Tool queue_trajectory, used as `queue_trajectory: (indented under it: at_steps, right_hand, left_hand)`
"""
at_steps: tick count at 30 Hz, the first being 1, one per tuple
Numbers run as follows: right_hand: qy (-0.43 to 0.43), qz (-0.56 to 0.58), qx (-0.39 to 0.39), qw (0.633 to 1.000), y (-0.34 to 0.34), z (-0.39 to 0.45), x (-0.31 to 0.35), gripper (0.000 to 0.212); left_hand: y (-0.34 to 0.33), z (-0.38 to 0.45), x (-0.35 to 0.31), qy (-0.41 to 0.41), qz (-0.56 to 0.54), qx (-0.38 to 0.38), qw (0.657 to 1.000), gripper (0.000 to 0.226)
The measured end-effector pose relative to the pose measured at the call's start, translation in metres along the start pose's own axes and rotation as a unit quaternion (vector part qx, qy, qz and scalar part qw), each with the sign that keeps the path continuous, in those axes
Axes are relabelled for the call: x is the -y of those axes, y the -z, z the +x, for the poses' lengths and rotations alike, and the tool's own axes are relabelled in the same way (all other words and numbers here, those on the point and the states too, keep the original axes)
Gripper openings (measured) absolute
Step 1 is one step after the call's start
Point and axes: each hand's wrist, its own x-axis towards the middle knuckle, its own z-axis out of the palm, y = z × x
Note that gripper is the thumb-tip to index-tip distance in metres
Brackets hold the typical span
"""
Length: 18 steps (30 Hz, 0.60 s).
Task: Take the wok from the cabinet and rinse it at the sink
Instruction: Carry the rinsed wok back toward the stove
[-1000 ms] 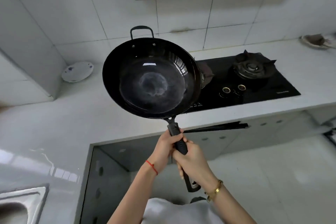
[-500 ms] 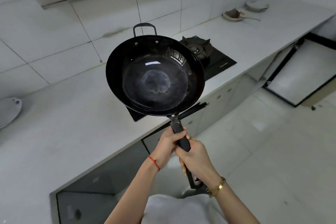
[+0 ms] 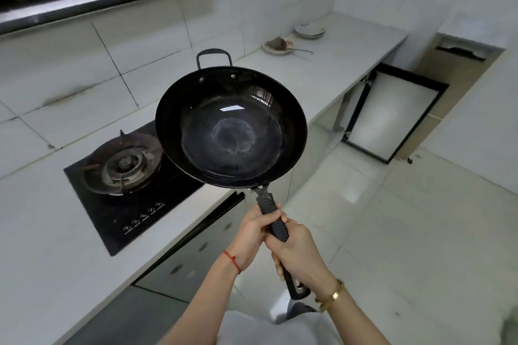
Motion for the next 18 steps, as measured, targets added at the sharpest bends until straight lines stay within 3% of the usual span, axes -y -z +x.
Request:
queue_trajectory:
  at_steps: [9, 18]
  right_hand:
    - [-0.009, 0.017, -0.009, 1.0, 0.114, 0.054, -0.006, 0.007]
    - [-0.018, 0.023, -0.025, 0.999, 0.176, 0.119, -0.007, 0.009]
  left_hand:
    - [-0.089, 0.092, 0.009, 0.002, -0.014, 0.017, 1.0, 0.01]
    - [-0.127, 0.179, 0.007, 0.027, -0.008, 0.024, 0.999, 0.029]
